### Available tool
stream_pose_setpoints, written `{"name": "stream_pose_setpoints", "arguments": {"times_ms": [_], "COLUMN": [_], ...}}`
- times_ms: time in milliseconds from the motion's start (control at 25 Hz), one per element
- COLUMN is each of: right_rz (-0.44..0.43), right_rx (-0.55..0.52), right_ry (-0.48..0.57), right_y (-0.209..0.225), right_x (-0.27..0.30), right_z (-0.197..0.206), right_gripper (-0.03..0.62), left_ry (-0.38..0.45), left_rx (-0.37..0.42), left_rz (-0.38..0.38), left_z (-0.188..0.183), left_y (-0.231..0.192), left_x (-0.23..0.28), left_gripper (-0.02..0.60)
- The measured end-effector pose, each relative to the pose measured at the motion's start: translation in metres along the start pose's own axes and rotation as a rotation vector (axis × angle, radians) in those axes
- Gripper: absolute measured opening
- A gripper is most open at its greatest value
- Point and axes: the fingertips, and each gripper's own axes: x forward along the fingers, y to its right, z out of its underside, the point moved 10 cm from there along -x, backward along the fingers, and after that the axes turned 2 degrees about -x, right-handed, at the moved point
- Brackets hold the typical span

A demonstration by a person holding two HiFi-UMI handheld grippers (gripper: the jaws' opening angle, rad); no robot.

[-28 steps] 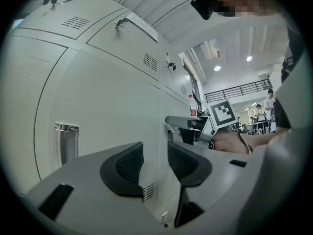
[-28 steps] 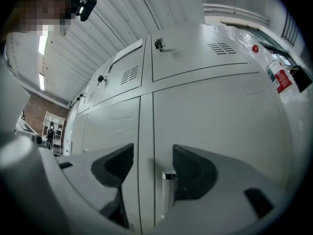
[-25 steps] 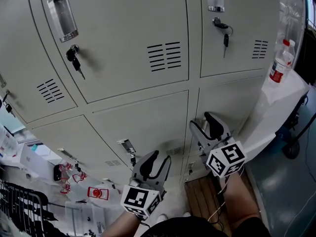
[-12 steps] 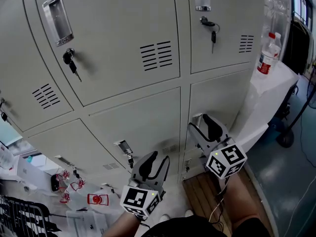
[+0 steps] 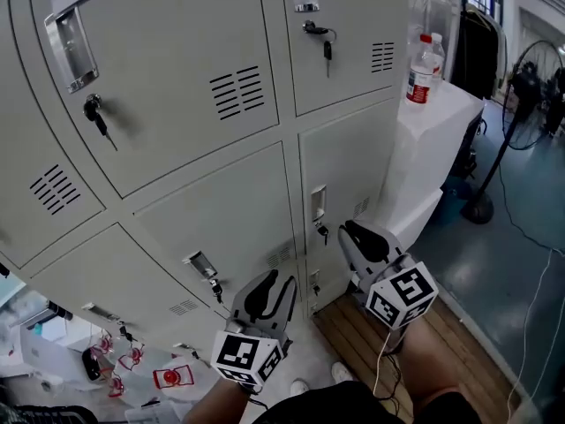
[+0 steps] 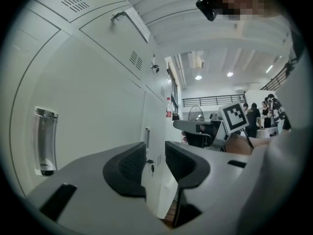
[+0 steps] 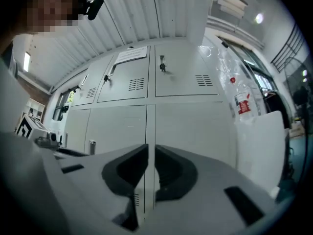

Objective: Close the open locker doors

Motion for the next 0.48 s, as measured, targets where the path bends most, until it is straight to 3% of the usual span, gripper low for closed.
{"name": "stream_pose_setpoints", "arguments": {"times_ms": [40,80,280,480], "right_rz": [0.024,0.044,0.122,0.159], "right_rx": [-0.002,-0.005,-0.031,-0.009], "right_ry": [-0.006,-0.013,-0.043,-0.051], "right_y": [-0.003,-0.006,-0.020,-0.022], "right_x": [-0.008,-0.016,-0.055,-0.092], "right_z": [0.001,0.002,0.005,0.004], "right_gripper": [0.013,0.002,0.002,0.000], "left_ry": [-0.002,-0.003,-0.009,-0.016], "left_rx": [0.000,-0.001,-0.019,-0.032], "left_rz": [0.018,0.033,0.084,0.132], "left_z": [0.001,0.001,0.006,0.008], "left_y": [0.002,0.004,0.016,0.041], "left_x": [-0.002,-0.004,-0.011,-0.017], "left_gripper": [0.123,0.115,0.021,0.003]}}
